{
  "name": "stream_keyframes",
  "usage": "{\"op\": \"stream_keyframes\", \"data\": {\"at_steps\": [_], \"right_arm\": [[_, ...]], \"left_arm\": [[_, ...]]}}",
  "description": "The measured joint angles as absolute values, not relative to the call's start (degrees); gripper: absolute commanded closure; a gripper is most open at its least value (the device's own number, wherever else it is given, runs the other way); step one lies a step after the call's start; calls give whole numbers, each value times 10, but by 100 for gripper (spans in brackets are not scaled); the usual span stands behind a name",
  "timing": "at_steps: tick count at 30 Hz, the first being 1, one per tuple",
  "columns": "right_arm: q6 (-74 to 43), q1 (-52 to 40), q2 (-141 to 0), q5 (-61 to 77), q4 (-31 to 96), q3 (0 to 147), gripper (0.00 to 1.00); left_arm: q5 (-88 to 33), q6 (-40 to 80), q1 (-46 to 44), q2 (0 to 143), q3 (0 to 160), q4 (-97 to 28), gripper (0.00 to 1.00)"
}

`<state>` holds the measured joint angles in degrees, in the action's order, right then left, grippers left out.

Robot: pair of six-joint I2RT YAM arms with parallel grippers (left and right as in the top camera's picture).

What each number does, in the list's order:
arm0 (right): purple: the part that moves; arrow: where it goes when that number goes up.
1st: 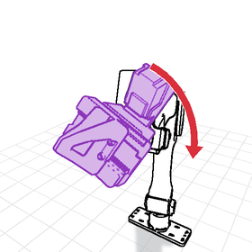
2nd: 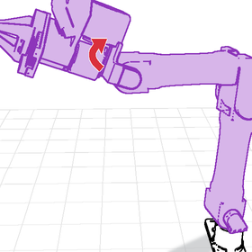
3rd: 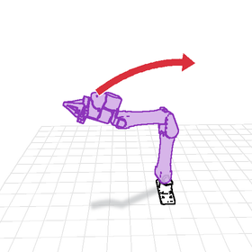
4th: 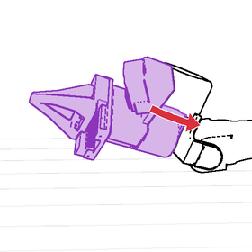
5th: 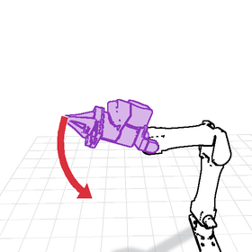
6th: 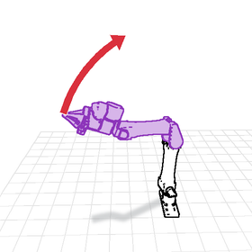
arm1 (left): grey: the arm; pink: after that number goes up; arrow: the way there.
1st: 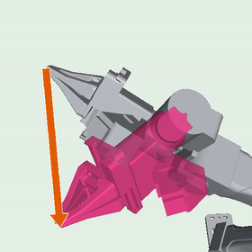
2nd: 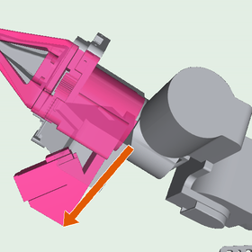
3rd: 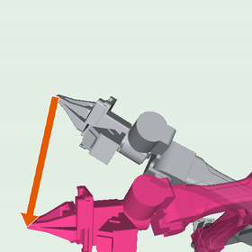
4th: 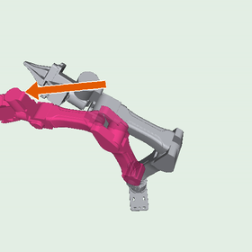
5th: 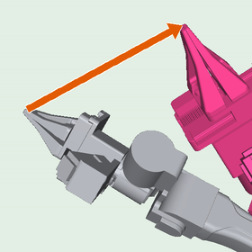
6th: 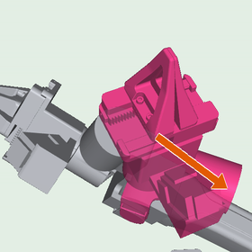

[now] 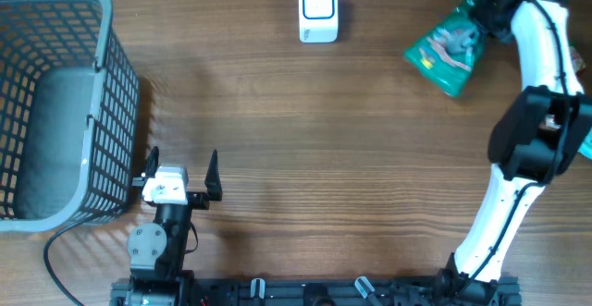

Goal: Scan the item barcode

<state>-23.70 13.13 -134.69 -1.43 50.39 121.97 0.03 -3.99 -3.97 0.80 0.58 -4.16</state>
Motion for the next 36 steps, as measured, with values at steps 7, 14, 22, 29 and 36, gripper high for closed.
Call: {"op": "stream_keyframes", "data": {"at_steps": [7, 14, 22, 29, 36], "right_arm": [[-133, 215, -1368, -20, 517, 1220, 69], [-110, 273, -1369, -22, 528, 1221, 1], [-145, 258, -1291, 22, 609, 1272, 0], [-175, 246, -1006, 122, 644, 1313, 0], [-175, 219, -836, 146, 677, 1317, 0]], "left_arm": [[0, -40, -39, 8, 6, -42, 0], [0, -40, -40, 8, 6, -42, 0], [0, -40, -40, 8, 6, -42, 0], [0, -40, -39, 8, 6, -42, 0], [0, -40, -39, 8, 6, -42, 0]]}}
